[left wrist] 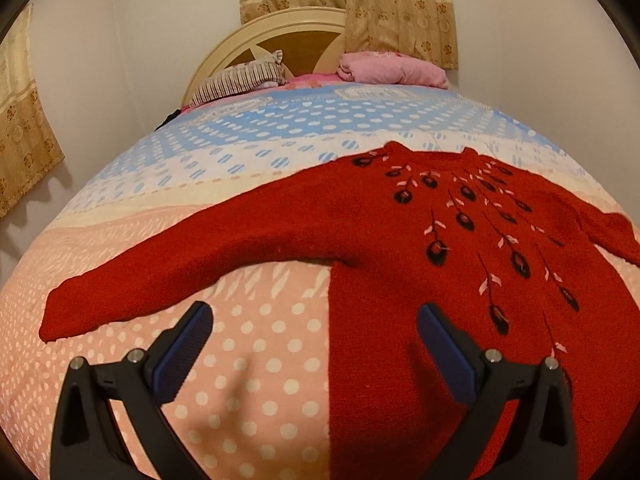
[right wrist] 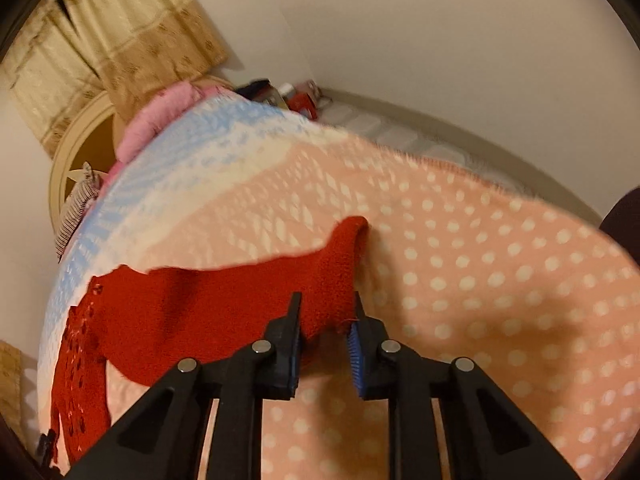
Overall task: Fold small clothes
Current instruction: 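Move the right tool to the sweater's sleeve cuff and grasp it, then lift the sleeve with the right tool and fold it across the sweater body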
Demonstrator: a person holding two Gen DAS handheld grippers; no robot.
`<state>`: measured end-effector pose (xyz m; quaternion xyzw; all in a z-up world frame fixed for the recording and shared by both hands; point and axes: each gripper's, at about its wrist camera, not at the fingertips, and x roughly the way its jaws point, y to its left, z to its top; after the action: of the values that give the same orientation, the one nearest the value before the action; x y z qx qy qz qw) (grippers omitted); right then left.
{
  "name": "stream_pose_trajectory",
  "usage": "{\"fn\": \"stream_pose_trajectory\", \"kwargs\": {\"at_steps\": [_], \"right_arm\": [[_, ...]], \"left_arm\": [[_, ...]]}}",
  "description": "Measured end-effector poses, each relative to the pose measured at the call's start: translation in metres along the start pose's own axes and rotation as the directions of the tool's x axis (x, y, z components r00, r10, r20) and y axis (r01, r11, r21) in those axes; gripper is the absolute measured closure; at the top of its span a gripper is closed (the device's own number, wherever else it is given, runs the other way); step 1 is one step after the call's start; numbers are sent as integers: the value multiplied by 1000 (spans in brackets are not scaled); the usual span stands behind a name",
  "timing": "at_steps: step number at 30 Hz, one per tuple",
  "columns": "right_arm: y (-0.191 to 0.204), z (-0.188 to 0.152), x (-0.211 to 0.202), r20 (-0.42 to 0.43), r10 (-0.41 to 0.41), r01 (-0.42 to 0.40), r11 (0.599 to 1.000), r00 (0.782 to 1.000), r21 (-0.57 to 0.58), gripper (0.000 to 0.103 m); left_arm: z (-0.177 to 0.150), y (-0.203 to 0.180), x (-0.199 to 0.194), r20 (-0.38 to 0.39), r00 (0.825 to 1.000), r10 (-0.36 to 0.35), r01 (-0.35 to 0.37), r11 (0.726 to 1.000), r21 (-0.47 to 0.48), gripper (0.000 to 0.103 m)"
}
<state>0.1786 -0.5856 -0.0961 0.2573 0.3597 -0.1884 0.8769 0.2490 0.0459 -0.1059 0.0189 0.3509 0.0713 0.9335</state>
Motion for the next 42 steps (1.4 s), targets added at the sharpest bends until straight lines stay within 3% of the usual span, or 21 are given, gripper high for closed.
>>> {"fn": "stream_pose_trajectory", "kwargs": {"at_steps": [7, 17, 31, 42], "right_arm": [[49, 18, -55, 149, 12, 6, 993, 989, -120, 83], [155, 30, -79, 232, 68, 10, 947, 970, -322, 83], [313, 30, -100, 253, 205, -36, 838, 945, -544, 85], [438, -19, -104, 211, 312, -64, 682, 926, -728, 87]], "left_arm": [[0, 16, -8, 16, 1000, -12, 12, 999, -36, 0], [-12, 48, -7, 11, 1000, -5, 6, 995, -96, 0], [-23, 75, -2, 7, 1000, -10, 11, 990, -144, 0], [-34, 94, 8, -20, 999, -48, 43, 977, -210, 0]]}}
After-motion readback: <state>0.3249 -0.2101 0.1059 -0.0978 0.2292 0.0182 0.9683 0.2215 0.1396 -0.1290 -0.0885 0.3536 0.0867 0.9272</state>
